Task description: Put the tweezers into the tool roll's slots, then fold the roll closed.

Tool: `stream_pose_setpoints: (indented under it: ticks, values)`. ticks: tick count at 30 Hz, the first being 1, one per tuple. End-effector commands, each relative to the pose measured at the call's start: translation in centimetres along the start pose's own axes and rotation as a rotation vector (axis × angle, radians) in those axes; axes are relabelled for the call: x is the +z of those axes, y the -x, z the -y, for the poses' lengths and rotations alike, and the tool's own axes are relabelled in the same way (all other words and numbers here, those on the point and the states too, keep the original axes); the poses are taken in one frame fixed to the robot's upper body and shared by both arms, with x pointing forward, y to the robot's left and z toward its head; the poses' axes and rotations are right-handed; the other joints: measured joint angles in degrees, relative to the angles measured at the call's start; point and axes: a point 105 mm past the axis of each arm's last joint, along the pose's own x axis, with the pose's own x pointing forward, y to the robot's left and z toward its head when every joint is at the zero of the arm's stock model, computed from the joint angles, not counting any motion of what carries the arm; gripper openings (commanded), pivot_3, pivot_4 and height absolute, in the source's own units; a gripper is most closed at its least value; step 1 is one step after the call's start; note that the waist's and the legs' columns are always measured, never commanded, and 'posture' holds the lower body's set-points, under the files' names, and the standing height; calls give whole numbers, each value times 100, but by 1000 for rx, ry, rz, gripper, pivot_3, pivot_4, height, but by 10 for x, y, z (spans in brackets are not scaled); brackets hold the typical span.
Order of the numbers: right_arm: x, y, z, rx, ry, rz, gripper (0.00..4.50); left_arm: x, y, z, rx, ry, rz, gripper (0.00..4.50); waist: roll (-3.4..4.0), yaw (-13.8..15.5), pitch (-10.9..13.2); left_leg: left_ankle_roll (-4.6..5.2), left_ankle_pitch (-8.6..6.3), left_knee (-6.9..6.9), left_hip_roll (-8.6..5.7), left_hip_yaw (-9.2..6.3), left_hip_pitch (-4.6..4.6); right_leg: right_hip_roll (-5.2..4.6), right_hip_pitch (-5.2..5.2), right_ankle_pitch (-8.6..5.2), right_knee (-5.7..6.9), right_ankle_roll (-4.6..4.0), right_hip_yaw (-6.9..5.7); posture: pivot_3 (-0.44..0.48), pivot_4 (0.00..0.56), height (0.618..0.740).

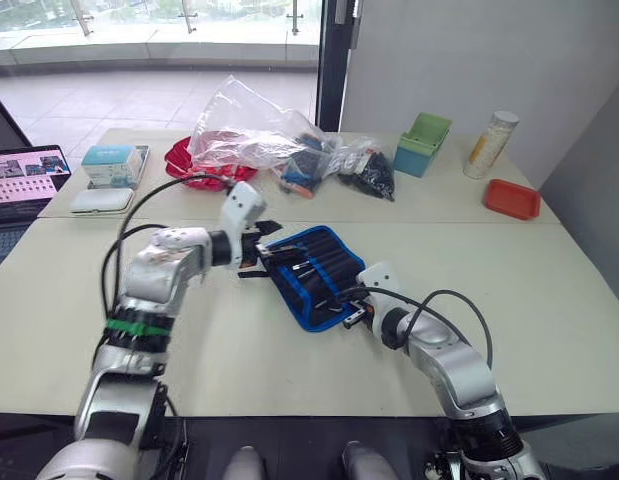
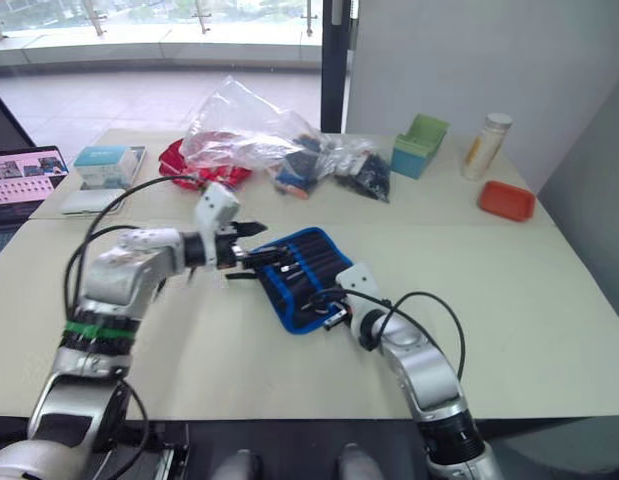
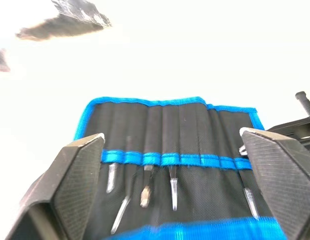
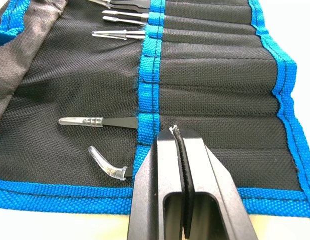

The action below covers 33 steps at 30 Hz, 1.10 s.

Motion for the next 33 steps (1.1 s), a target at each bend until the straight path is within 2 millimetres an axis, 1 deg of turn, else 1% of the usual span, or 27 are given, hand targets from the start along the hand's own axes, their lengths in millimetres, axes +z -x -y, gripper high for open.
stream_pose_setpoints:
  ticks: [1,3,6,9,11,12,13,15,19,21,24,26,27,29,33]
  values:
    - [-37,-5,0,9,-30,-143,0,-6,43,-12,179,-39,84,4440,0,-28,0,0,0,0,1,1,1,0,0,0,-2,0,1,0,150,740]
    - [-36,-6,1,12,-23,-140,0,-19,71,-16,297,-44,109,4440,-1,-44,0,0,0,-1,6,3,1,0,-1,0,-4,0,1,0,150,740]
    - [-34,-6,3,19,-20,-132,0,-30,108,-13,422,26,157,4440,-15,-37,2,0,0,0,10,1,-2,0,-3,0,-3,-1,-3,0,150,740]
    - [-35,-4,5,23,-16,-133,0,-44,134,-2,489,73,143,4440,-21,-11,-1,-4,1,3,10,3,0,-2,4,0,-21,-1,-2,0,150,740]
    - [-35,-3,7,29,-10,-136,0,-60,171,-1,649,108,152,4440,-18,-20,-3,-4,1,2,11,6,4,-3,11,-1,-35,-1,-1,0,150,740]
    - [-36,-3,8,33,-7,-138,0,-69,189,3,716,118,143,4440,-17,-28,-3,-4,0,-3,13,8,6,-4,21,-1,-50,-2,-2,0,150,740]
    - [-36,-3,8,37,-5,-139,0,-78,202,9,763,126,131,4440,-18,-55,-3,-4,0,-6,14,8,10,-4,21,-1,-55,-2,-1,0,150,740]
    - [-36,-3,9,48,-2,-140,0,-93,224,25,837,157,124,4440,-23,-59,-6,0,-3,-14,16,8,8,-4,21,-2,-62,-4,-3,0,150,740]
    - [-36,-6,7,78,10,-145,0,-119,254,57,958,191,61,4440,-40,17,-12,-1,-6,-12,12,7,10,-11,36,-4,-81,-8,-6,0,150,740]
    - [-36,-7,6,89,15,-146,0,-126,261,65,988,197,38,4440,-52,29,-17,-2,-6,-6,12,8,33,-12,67,-7,-96,-10,-6,0,150,740]
    - [-35,-8,3,105,20,-147,0,-127,264,68,1011,200,49,4440,-55,36,-18,-4,-7,-8,13,8,52,-11,77,-36,-117,-21,-6,0,150,740]
    - [-35,-9,1,115,24,-147,0,-127,264,67,1017,194,43,4440,-57,20,-20,-4,-7,-8,13,8,52,-10,77,-42,-116,8,-5,0,150,740]
    - [-35,-10,1,118,24,-145,0,-129,263,65,1019,194,37,4440,-58,5,-21,-4,-8,-9,14,9,49,-9,80,-35,-115,14,-3,0,150,740]
    - [-35,-11,0,119,25,-142,0,-131,259,60,1016,189,25,4440,-59,-32,-21,-4,-9,-12,13,9,46,-9,78,-19,-113,-10,-3,0,150,740]
    - [-33,-11,1,112,21,-137,0,-135,255,47,1027,197,11,4440,-59,-84,-21,-4,-9,-17,15,9,46,-6,76,-20,-110,-11,-4,0,150,740]
